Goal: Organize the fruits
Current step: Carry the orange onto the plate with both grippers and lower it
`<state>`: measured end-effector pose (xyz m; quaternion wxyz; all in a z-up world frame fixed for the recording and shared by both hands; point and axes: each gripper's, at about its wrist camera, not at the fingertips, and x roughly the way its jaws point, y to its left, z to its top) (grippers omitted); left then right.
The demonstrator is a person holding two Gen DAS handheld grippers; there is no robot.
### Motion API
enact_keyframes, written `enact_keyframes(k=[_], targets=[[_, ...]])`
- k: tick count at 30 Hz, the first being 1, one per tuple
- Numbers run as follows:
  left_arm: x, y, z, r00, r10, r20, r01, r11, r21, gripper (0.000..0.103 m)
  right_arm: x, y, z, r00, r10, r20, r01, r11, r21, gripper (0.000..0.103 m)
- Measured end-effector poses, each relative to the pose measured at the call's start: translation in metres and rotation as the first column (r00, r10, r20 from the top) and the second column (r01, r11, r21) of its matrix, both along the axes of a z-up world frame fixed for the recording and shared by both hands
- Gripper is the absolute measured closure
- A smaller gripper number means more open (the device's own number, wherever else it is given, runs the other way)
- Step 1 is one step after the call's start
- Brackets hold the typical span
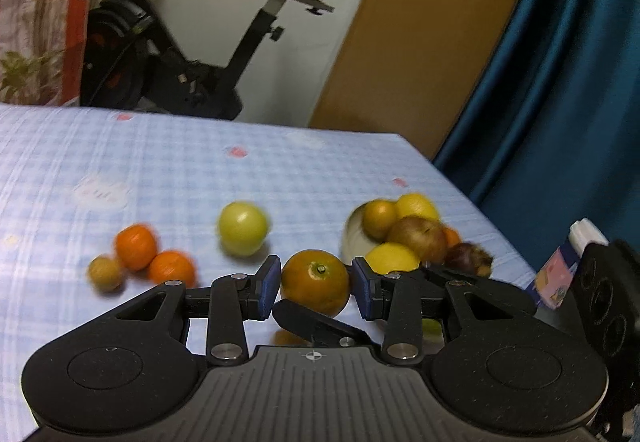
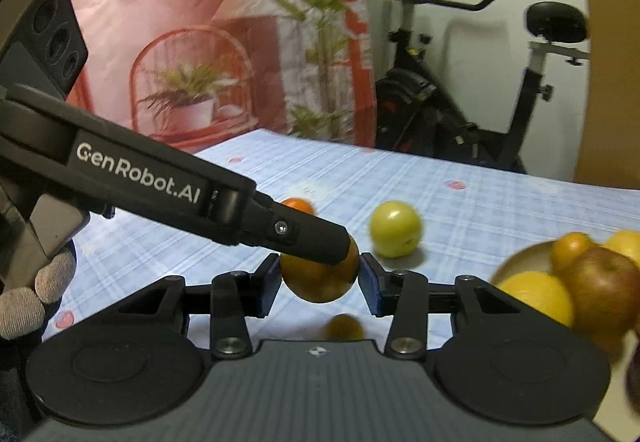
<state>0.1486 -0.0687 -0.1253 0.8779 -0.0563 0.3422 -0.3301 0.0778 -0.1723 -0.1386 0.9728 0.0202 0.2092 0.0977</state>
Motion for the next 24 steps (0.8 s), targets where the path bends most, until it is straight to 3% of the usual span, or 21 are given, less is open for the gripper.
enact_keyframes(k=[7,13,24], targets=[[0.024,-0.057,0.012,0.996,-0.084,0.005,0.084,0.996,0.015,0.062,-0.008,-0.041,0.015,0.988,-0.146,0.047,0.143,0.988,0.052,0.058],[0.049,-0.101,0.003,0.989,-0.141,-0.043,0.142,0.989,0.029,0.062,-0.008,-0.073,0.016,0.962,-0.266,0.065,0.264,0.964,0.041,0.058],[0.063,-0.114,-0.012,0.987,-0.143,-0.072,0.146,0.989,0.033,0.060,-0.008,-0.080,0.002,0.938,-0.331,0.106,0.333,0.943,-0.005,0.058]])
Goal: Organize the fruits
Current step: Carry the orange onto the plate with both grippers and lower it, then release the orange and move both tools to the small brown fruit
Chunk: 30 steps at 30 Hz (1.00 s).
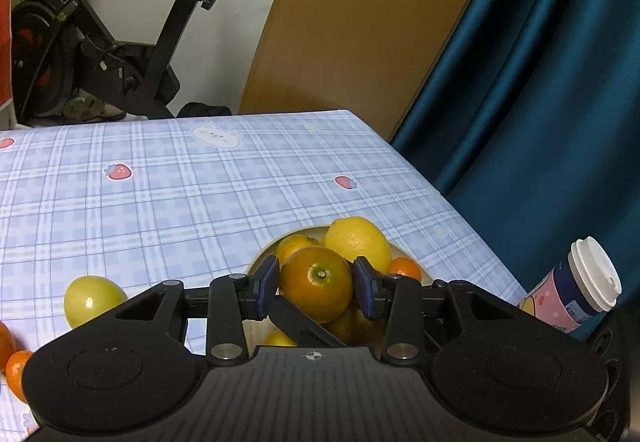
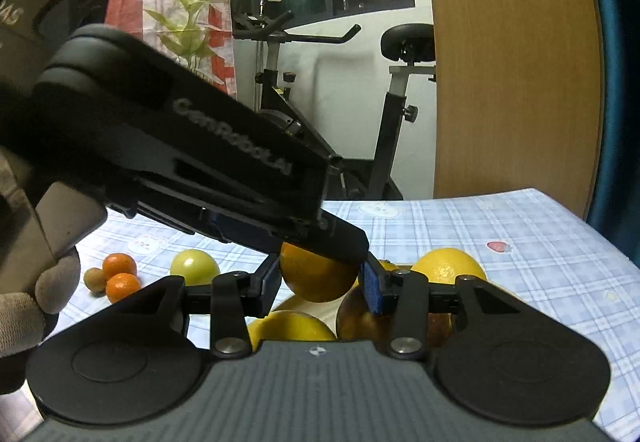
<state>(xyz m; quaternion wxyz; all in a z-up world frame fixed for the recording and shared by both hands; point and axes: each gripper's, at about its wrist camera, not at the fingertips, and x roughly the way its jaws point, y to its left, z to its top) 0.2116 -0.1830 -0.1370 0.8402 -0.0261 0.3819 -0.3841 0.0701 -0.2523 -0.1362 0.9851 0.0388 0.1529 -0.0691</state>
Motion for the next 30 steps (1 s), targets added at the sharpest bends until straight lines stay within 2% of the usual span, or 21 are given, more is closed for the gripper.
enact_keyframes(k=[8,17,22,30], targets=[[-0.004,0.004,0.000,1.000,0.021,-0.023,-0.021,1.000,-0.017,0.061,-0.002,0.004,-0.004,1.000,0.001,0.009,-0.001,1.000,-0.022,0.057],[-0.004,0.006,-0.001,0.999,0.040,-0.030,-0.040,0.999,0.015,0.060,-0.005,0.006,-0.004,1.000,0.004,0.011,-0.003,1.000,-0.025,0.057],[0.000,0.014,-0.010,0.996,0.060,-0.071,-0.060,0.998,0.002,0.060,-0.005,0.006,-0.003,1.000,0.008,0.014,-0.007,1.000,-0.025,0.055],[-0.002,0.020,-0.003,0.996,0.073,-0.050,-0.073,0.997,-0.006,0.060,-0.005,0.006,-0.001,1.000,0.011,0.015,-0.011,1.000,-0.027,0.054]])
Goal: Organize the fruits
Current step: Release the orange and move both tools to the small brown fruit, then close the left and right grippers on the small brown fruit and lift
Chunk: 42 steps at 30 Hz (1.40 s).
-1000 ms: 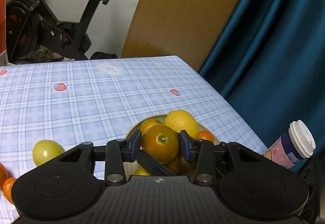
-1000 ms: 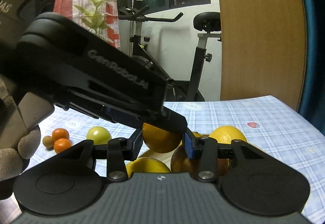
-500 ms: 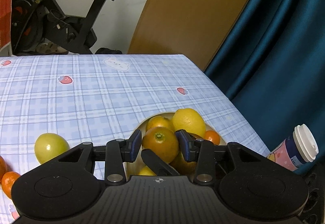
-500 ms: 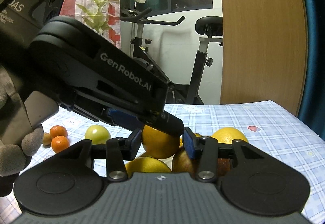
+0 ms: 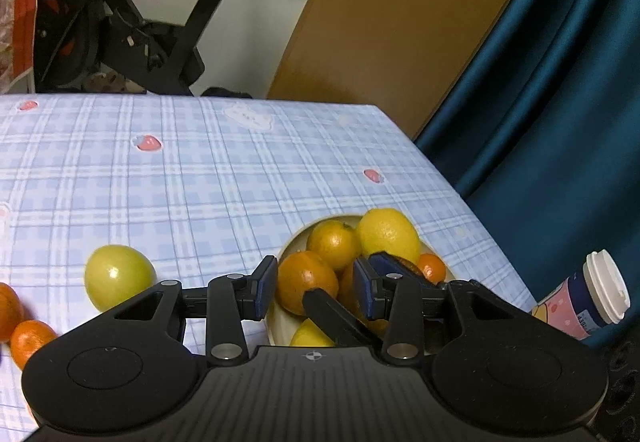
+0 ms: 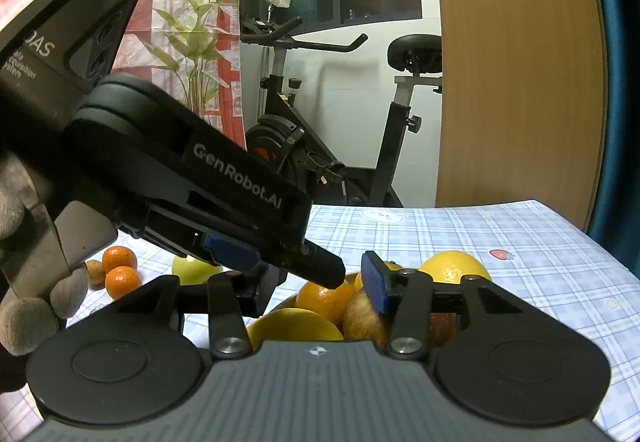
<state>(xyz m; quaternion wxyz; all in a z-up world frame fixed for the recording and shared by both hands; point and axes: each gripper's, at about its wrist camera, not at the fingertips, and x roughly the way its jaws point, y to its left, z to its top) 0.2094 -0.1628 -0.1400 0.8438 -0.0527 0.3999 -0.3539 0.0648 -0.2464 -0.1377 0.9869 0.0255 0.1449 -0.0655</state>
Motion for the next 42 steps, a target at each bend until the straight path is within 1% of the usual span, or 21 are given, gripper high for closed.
enact_keyframes(k=[3,6,9,12,17,22,24,26,29,32,36,38,42], targets=[[-0.002,0.012,0.009,1.000,0.011,0.026,-0.011,1.000,0.002,0.060,-0.003,-0.002,0.001,1.000,0.011,0.009,-0.011,1.000,0.015,0.053],[-0.003,0.035,0.019,0.998,0.048,0.051,-0.048,0.999,0.006,0.060,-0.009,0.000,0.004,0.999,0.042,0.033,-0.043,0.999,0.022,0.053],[-0.005,0.065,0.026,0.992,0.102,0.075,-0.103,0.995,0.009,0.060,-0.014,0.008,0.007,0.996,0.082,0.042,-0.084,0.996,0.035,0.053],[-0.011,0.098,0.032,0.979,0.171,0.106,-0.176,0.984,0.031,0.060,-0.012,0.018,0.008,0.990,0.135,0.036,-0.136,0.989,0.053,0.053],[-0.023,0.144,0.031,0.955,0.260,0.145,-0.273,0.959,0.072,0.059,-0.004,0.041,0.003,0.972,0.234,-0.015,-0.233,0.971,0.052,0.053],[-0.028,0.179,0.025,0.933,0.323,0.156,-0.340,0.935,0.101,0.059,0.005,0.058,-0.008,0.940,0.325,-0.101,-0.318,0.945,0.072,0.053],[-0.030,0.185,0.023,0.928,0.333,0.170,-0.355,0.927,0.119,0.059,0.007,0.062,-0.012,0.930,0.341,-0.135,-0.332,0.939,0.088,0.053],[-0.032,0.190,0.019,0.927,0.333,0.174,-0.357,0.925,0.130,0.059,0.007,0.061,-0.014,0.929,0.339,-0.149,-0.328,0.940,0.099,0.053],[-0.033,0.189,0.016,0.928,0.322,0.186,-0.350,0.924,0.151,0.059,0.013,0.058,-0.017,0.921,0.340,-0.189,-0.318,0.938,0.137,0.055],[-0.035,0.190,0.014,0.933,0.301,0.197,-0.334,0.928,0.163,0.059,0.016,0.058,-0.018,0.910,0.355,-0.213,-0.330,0.933,0.145,0.056],[-0.039,0.190,0.007,0.938,0.281,0.203,-0.316,0.934,0.167,0.059,0.018,0.061,-0.021,0.892,0.379,-0.247,-0.350,0.924,0.152,0.065],[-0.038,0.189,0.004,0.940,0.275,0.202,-0.310,0.935,0.173,0.059,0.020,0.061,-0.022,0.889,0.382,-0.253,-0.351,0.923,0.159,0.075],[-0.031,0.187,-0.004,0.942,0.272,0.195,-0.307,0.933,0.185,0.059,0.021,0.059,-0.022,0.888,0.386,-0.250,-0.350,0.920,0.177,0.075]])
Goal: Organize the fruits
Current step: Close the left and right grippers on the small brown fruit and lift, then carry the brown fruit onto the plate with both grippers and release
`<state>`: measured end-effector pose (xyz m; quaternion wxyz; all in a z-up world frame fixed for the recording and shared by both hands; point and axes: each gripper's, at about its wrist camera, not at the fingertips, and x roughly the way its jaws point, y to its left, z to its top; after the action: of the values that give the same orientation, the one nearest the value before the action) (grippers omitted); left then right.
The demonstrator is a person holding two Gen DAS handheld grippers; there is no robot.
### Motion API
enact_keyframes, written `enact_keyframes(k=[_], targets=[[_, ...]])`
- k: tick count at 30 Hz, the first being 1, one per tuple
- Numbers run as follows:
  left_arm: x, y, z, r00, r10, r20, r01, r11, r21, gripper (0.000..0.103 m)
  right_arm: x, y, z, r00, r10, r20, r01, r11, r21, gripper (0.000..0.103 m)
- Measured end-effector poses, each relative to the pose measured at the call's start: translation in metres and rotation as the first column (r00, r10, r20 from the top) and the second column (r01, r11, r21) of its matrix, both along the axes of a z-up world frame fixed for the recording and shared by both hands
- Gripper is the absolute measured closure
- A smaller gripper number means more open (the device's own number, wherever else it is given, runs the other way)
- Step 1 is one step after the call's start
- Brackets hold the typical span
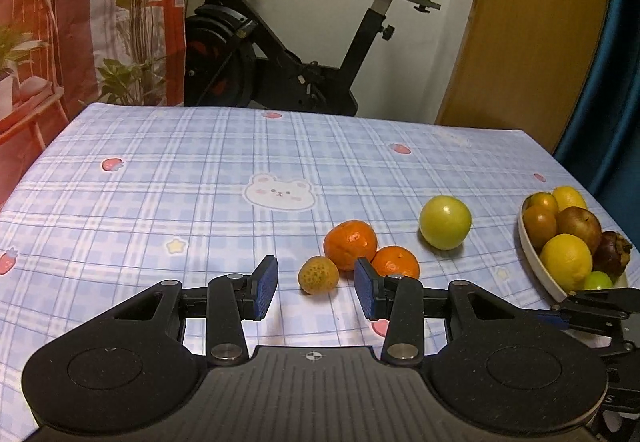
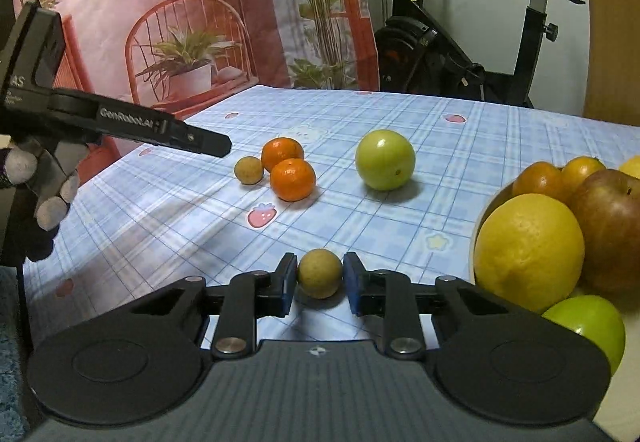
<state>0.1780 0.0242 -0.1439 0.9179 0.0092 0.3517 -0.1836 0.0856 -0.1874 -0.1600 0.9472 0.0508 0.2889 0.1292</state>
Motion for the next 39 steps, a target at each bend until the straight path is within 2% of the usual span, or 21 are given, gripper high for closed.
enact_keyframes(k=[12,13,16,19,26,34,39], targets=[[0.019,-0.004,-0.016,0.999,0.026,-0.045,-0.026,1.000,0.001,0.059,0.001,0.002,-0.001,1.000,-0.001,-0.006,0.001,1.000,0.007,0.075],[0.019,-0.005,-0.017,0.999,0.023,-0.047,-0.023,1.000,-0.001,0.061,0.001,0.002,-0.001,1.000,0.000,-0.006,0.000,1.000,0.007,0.075],[0.017,-0.008,-0.017,0.999,0.004,-0.052,-0.004,1.000,-0.008,0.076,0.001,0.002,-0.001,1.000,0.001,-0.007,0.000,1.000,0.008,0.075],[0.011,-0.010,-0.016,0.999,-0.007,-0.042,0.007,1.000,0.008,0.076,0.001,0.002,-0.001,1.000,0.002,-0.007,-0.002,1.000,0.009,0.075],[-0.008,-0.012,-0.007,0.999,-0.016,-0.028,0.015,1.000,-0.017,0.076,0.000,0.001,-0.001,1.000,-0.003,-0.004,0.003,1.000,0.018,0.075],[-0.029,-0.036,0.018,0.996,-0.083,0.013,0.083,0.995,-0.056,0.076,-0.015,0.002,0.012,0.996,-0.014,0.093,0.015,1.000,-0.007,0.075],[-0.035,-0.069,0.032,0.986,-0.164,0.037,0.167,0.983,-0.078,0.076,-0.034,-0.019,0.030,0.981,-0.095,0.166,0.092,0.995,0.028,0.075]])
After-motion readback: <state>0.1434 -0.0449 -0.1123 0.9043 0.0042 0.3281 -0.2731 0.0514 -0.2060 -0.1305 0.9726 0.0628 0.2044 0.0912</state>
